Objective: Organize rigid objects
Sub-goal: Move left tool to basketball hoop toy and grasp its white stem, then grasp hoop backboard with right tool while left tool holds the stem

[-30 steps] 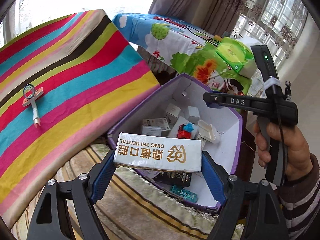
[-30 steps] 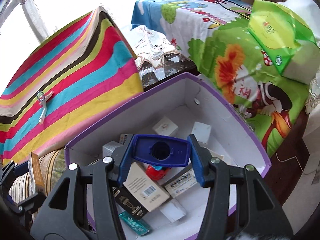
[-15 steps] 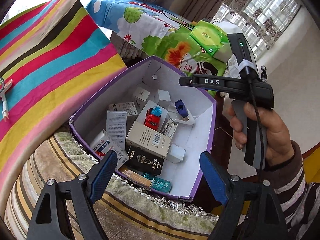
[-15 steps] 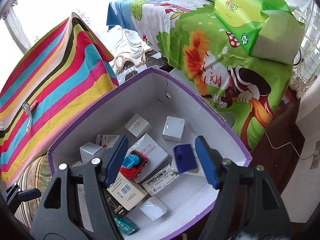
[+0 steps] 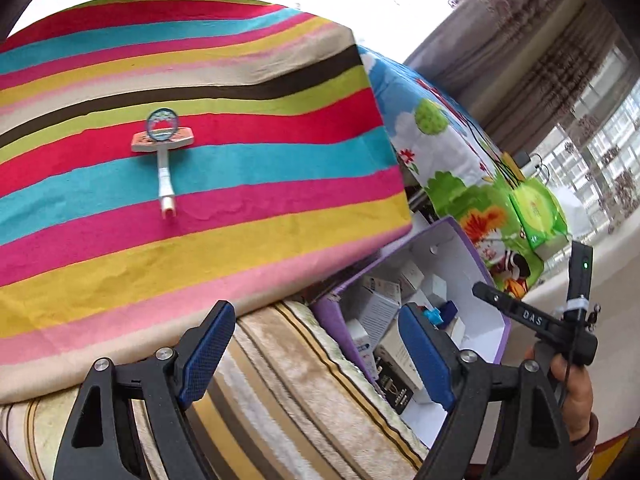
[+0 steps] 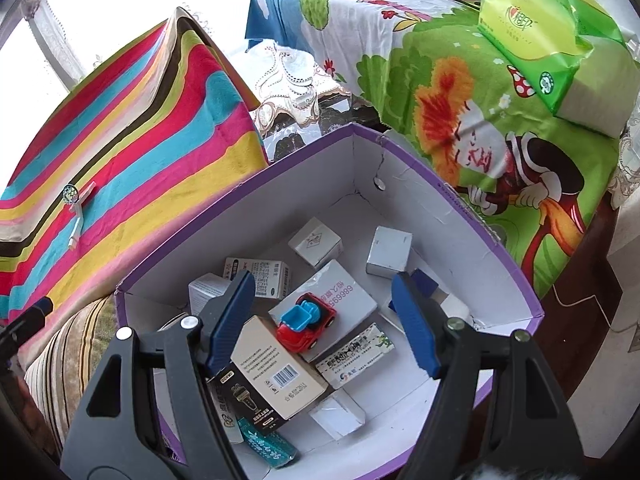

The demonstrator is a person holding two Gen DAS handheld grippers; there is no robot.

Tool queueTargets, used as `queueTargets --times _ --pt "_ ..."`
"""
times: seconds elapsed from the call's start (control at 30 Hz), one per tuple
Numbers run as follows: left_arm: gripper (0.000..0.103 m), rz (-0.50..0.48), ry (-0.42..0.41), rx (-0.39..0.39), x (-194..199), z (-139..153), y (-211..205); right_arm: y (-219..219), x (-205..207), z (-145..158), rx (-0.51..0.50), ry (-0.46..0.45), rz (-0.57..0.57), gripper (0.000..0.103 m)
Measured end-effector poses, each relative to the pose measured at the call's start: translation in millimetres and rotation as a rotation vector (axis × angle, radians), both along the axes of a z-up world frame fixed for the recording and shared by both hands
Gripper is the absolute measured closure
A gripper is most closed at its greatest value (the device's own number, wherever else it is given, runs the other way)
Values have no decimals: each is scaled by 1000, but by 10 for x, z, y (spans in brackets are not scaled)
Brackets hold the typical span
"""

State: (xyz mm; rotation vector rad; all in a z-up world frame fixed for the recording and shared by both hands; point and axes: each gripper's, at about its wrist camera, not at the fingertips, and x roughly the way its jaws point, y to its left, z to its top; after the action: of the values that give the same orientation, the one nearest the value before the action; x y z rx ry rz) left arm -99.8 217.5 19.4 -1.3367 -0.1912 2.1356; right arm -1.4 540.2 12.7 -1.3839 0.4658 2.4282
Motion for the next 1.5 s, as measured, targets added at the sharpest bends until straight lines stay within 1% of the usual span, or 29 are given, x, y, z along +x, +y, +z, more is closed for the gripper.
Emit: queueTargets --times 0.03,0.1,0.23,0.37,0.43,0.5,0.73,0.77,0.8,0.83,0.87,0.9,1.03,1.17,1.27,1.4,1.5 --pt "20 25 -5 1 -51 -11 -65 -33 -9 -6 -2 -1 7 29" --pt "25 75 -16 -1 -159 -39 -174 -104 -42 -16 -6 0 28 29" --pt "32 150 -47 5 -386 -103 -354 -253 -106 -30 -8 2 73 29" --pt "39 211 -52 -27 -604 -166 -480 -348 -139 -54 -15 -1 100 29" --pt "41 221 -48 -61 -693 -209 -481 -385 -151 -61 -16 -1 111 29" --pt "45 217 -48 -88 -770 -263 -445 -411 -169 -69 -19 -1 121 29" --pt "47 186 -24 -207 -1022 -439 -183 -495 -209 -125 -30 -11 147 29" --pt "52 175 -25 -221 -1054 -471 -152 -508 -213 -131 -31 -13 151 29" --pt "62 163 -25 -234 -1084 -495 -132 -518 -219 -138 -32 -14 155 29" --pt "70 148 -21 -252 -1105 -518 -111 -530 -223 -141 -33 -16 159 29" --pt "85 129 -16 -277 -1121 -540 -91 -542 -229 -146 -34 -17 163 29" --pt "87 117 -10 -299 -1134 -561 -86 -552 -235 -151 -34 -18 167 29" --pt "89 102 7 -302 -1170 -552 -231 -572 -259 -171 -39 -23 173 29" --pt "89 80 4 -274 -1176 -561 -453 -628 -297 -139 -37 -13 192 29" --pt "89 45 26 -286 -1097 -548 -531 -717 -380 -111 -41 -6 218 29" --pt "89 -14 48 -293 -947 -533 -563 -950 -568 -34 -51 24 285 29" --pt "89 -52 63 -298 -869 -532 -521 -1233 -784 14 -45 54 367 29"
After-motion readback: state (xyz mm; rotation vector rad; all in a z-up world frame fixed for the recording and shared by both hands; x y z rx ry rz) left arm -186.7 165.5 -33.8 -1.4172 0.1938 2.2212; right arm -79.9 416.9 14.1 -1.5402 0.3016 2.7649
